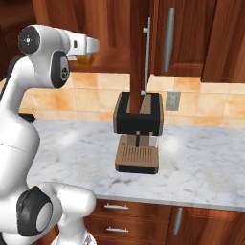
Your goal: Sort all alcoholic drinks to one cabinet, and non-alcoholic drinks to the other.
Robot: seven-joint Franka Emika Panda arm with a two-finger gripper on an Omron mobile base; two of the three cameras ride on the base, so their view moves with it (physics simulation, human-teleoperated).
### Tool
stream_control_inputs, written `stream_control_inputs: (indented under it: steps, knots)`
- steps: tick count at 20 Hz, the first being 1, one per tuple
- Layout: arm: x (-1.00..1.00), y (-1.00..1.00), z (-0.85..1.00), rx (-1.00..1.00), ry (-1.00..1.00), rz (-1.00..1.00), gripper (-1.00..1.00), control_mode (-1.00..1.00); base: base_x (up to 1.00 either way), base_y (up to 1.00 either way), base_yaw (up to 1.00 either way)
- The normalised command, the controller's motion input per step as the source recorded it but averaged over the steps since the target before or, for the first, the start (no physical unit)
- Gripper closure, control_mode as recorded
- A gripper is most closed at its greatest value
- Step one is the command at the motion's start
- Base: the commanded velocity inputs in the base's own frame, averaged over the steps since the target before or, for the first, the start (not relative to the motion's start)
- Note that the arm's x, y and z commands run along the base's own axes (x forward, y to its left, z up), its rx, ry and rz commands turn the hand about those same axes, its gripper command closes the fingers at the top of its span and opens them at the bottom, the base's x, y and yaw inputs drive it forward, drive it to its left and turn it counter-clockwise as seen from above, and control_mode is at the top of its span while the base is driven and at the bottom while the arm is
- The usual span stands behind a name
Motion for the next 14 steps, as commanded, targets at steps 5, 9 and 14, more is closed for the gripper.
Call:
stream_control_inputs:
  steps: [5, 9, 14]
  knots:
    - [0.4, -0.08, -0.03, 0.0, 0.0, 0.0, 1.0, -1.0, 0.0, 0.0, 0.0]
    - [0.29, -0.04, -0.16, 0.0, 0.01, 0.01, 1.0, -1.0, 0.0, 0.0, 0.0]
    - [0.35, 0.0, -0.17, 0.0, 0.03, 0.02, 1.0, -1.0, 0.0, 0.0, 0.0]
